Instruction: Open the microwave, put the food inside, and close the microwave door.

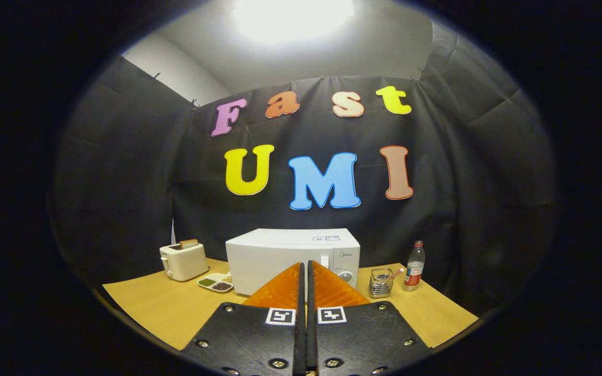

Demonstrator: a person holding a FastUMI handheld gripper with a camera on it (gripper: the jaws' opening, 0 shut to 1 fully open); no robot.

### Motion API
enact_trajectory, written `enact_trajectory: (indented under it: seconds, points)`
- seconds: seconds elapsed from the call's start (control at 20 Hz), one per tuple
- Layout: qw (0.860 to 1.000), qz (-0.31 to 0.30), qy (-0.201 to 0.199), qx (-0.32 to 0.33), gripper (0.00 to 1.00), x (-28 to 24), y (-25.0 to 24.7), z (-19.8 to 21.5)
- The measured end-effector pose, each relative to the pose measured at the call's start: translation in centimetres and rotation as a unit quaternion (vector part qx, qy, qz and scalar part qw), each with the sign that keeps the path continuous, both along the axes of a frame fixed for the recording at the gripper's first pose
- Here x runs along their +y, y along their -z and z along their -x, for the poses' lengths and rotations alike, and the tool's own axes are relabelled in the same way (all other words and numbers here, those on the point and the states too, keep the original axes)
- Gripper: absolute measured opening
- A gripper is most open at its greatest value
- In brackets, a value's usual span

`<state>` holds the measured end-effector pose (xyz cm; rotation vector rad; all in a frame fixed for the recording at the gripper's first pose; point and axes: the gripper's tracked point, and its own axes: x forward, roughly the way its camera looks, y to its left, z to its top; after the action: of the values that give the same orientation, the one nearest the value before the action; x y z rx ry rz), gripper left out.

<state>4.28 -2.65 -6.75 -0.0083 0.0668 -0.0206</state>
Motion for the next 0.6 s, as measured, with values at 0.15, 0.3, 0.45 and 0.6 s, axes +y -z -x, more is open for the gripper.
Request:
enact_trajectory:
  seconds: [0.15, 0.3, 0.45, 0.6]
  points:
    - [1.0, 0.017, 0.0, -0.011, 0.01, -0.1, -0.1, 2.0]
    - [0.999, 0.033, 0.012, -0.009, 0.01, -1.4, 0.1, 2.7]
    - [0.999, 0.031, 0.02, 0.007, 0.01, -2.8, 0.8, 2.2]
    - [0.998, 0.038, 0.044, 0.016, 0.01, -4.6, 1.2, 1.9]
